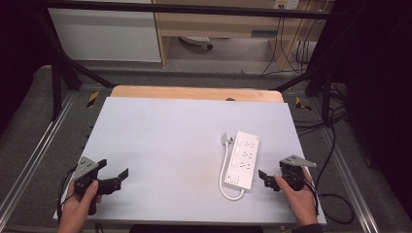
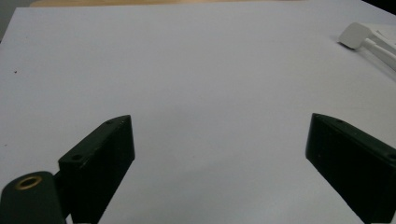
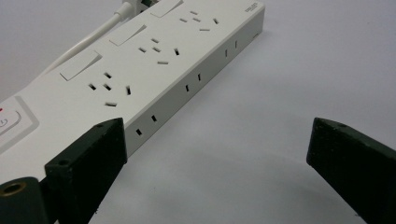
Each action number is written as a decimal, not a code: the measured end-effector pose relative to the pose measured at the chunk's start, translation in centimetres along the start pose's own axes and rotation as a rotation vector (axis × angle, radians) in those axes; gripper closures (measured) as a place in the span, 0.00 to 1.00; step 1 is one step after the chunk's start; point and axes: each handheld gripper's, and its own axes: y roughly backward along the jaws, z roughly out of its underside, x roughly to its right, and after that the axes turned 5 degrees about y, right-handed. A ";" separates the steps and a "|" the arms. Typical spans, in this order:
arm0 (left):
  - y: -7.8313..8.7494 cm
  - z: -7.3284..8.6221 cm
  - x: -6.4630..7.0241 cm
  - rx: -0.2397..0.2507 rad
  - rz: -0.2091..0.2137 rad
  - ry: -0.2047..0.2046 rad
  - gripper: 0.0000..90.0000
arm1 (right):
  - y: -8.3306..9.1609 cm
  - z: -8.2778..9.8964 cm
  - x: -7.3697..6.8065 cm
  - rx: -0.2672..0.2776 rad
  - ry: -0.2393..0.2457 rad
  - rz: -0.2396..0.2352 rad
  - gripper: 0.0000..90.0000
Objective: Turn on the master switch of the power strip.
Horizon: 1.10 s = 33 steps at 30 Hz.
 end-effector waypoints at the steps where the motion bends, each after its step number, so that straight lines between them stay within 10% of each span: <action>1: 0.0 0.0 0.0 -0.003 0.000 0.000 0.09 | -0.1 0.0 0.0 -0.004 -0.001 -0.002 0.07; 6: -0.3 0.0 0.1 -0.011 -0.011 -0.005 0.09 | -0.3 0.8 0.3 -0.072 0.022 0.072 0.12; 33: -0.3 0.0 0.0 -0.020 0.004 -0.005 0.07 | 1.8 -1.7 -1.1 0.176 0.041 0.026 0.08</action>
